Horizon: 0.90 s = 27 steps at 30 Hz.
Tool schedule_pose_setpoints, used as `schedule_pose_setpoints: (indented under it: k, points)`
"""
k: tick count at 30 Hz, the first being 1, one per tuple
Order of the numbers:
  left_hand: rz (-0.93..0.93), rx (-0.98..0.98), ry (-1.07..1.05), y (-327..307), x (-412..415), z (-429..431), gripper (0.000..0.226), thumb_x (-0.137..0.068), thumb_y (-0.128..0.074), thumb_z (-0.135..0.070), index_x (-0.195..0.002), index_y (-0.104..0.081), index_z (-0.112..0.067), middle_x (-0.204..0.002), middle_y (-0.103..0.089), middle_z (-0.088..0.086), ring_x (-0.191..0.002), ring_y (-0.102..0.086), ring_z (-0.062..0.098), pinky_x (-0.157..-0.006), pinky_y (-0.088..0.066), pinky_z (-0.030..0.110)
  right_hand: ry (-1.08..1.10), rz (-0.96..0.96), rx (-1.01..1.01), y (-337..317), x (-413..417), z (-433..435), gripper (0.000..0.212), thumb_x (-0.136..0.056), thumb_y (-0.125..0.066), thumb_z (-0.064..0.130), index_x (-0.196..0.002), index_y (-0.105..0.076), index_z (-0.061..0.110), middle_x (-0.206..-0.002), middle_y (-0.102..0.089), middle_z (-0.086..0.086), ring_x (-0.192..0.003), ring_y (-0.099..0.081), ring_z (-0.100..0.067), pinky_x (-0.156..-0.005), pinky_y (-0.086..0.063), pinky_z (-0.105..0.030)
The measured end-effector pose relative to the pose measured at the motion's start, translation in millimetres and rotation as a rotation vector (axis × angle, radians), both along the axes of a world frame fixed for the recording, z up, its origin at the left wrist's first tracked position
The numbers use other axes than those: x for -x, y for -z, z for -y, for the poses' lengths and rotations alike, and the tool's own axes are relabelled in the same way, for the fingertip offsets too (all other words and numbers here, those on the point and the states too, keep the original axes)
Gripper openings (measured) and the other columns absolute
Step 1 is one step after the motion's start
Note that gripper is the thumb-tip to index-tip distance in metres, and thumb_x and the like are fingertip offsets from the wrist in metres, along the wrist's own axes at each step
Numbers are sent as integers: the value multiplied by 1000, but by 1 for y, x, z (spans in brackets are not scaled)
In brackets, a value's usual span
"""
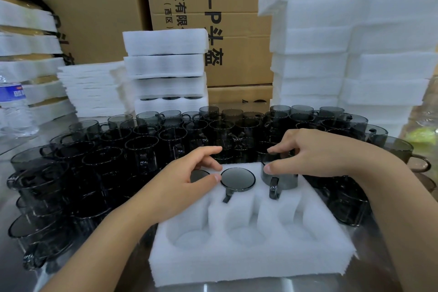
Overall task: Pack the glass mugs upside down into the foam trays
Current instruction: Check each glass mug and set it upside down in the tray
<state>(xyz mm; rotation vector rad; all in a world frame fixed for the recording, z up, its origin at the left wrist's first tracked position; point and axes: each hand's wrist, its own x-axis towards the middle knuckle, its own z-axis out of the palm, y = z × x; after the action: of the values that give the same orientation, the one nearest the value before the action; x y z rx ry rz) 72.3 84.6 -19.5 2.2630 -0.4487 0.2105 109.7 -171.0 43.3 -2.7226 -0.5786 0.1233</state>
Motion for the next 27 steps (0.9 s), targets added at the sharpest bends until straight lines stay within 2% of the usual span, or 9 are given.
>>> schedule_pose_setpoints:
  k: [2, 3, 6, 10, 14, 17, 21, 23, 27]
  points:
    - [-1, 5, 1, 0, 0, 0, 43, -78, -54, -50, -117, -43, -64, -110, -60, -29, -101, -60, 13, -93, -48, 45, 12, -18, 5, 1, 0, -1, 67, -58, -54, 76, -111, -66, 37, -112, -65, -2, -108, -60, -21, -96, -46, -40]
    - [-2, 6, 3, 0, 0, -1, 43, -78, -54, -51, -117, -44, -64, -110, -59, -29, -101, -60, 11, -93, -48, 44, 13, -30, 5, 0, 0, -1, 66, -58, -54, 76, -111, -66, 37, -113, -65, -1, -108, -60, -21, -95, -47, -37]
    - [7, 8, 8, 1, -1, -1, 38, -84, -58, -44, -116, -47, -61, -110, -60, -29, -103, -59, 5, -94, -48, 40, -4, -62, 25, -3, 4, 0, 73, -59, -59, 79, -123, -56, 43, -111, -56, 21, -100, -54, 1, -80, -40, -15]
    - [25, -6, 8, 2, -3, -3, 37, -91, -61, -30, -117, -51, -54, -109, -60, -30, -106, -56, -4, -92, -48, 24, -26, -51, 26, -6, 6, 0, 84, -44, -56, 81, -119, -57, 43, -104, -53, 23, -87, -53, 4, -72, -38, -13]
    - [21, 8, 22, 2, -3, -3, 35, -91, -61, -26, -117, -55, -49, -109, -60, -30, -107, -55, -9, -84, -40, 3, -45, -43, 11, -5, 7, 0, 72, -44, -61, 79, -108, -56, 45, -104, -52, 21, -86, -52, 1, -73, -40, -17]
    - [26, 12, 21, 2, -2, -3, 34, -90, -61, -27, -115, -56, -49, -108, -60, -31, -107, -55, -9, -85, -39, 3, -45, -22, 20, -3, 6, 0, 59, -54, -71, 71, -103, -56, 43, -102, -50, 19, -86, -52, 0, -75, -43, -20]
    - [26, 11, 21, 1, -1, -2, 31, -90, -61, -27, -111, -57, -50, -107, -60, -32, -107, -55, -9, -87, -41, 8, -48, -16, 14, -2, 7, 0, 59, -52, -73, 69, -101, -57, 41, -98, -49, 18, -86, -53, -2, -78, -45, -22]
    - [35, 1, 23, 0, -1, -1, 30, -90, -61, -27, -110, -58, -49, -107, -60, -32, -107, -55, -10, -88, -41, 9, -42, -9, 13, -2, 6, -1, 61, -50, -73, 70, -103, -60, 41, -96, -51, 19, -85, -53, 1, -72, -42, -19]
    - [49, 1, 32, -1, 0, -1, 28, -90, -61, -26, -109, -60, -47, -107, -59, -32, -106, -54, -12, -87, -37, 3, -31, -24, 50, 0, 3, -3, 69, -55, -72, 70, -116, -63, 41, -88, -55, 22, -81, -53, 5, -64, -34, -14]
